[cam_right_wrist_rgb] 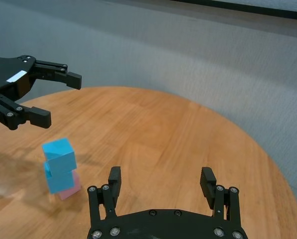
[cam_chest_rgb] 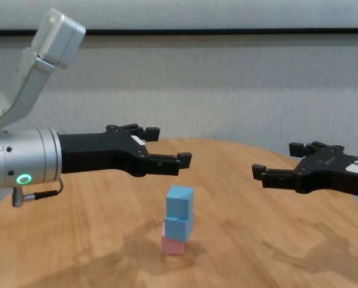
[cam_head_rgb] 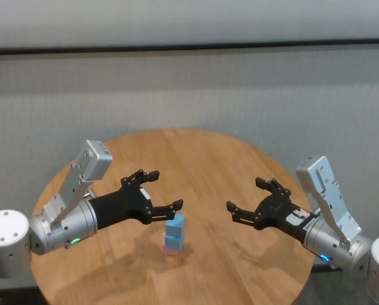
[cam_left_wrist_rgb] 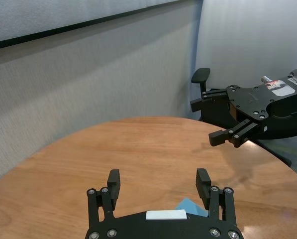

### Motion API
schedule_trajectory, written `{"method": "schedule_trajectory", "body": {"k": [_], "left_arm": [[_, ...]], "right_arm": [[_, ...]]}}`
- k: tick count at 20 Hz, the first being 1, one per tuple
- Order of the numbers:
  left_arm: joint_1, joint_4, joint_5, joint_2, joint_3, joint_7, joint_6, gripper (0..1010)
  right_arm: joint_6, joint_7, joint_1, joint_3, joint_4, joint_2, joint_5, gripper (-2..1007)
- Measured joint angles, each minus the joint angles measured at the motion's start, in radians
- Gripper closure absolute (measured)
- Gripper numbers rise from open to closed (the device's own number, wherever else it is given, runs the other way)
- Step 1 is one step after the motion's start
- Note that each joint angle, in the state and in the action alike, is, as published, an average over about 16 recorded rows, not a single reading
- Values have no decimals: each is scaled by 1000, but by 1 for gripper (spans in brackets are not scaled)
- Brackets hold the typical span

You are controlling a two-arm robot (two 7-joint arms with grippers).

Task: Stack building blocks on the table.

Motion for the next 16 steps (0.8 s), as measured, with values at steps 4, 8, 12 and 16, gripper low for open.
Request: {"method": "schedule_trajectory", "body": {"k": [4,8,12,16], "left_arm": [[-1,1,0,0,1,-1,0,10],[-1,2,1,-1,1,-1,1,10],[-2,2,1,-1,2,-2,1,11],[-2,3,1,-1,2,-2,1,11]], "right_arm": [[0,0,0,0,0,0,0,4],[0,0,0,0,0,0,0,4],[0,0,0,0,0,0,0,4],[0,0,0,0,0,0,0,4]]}}
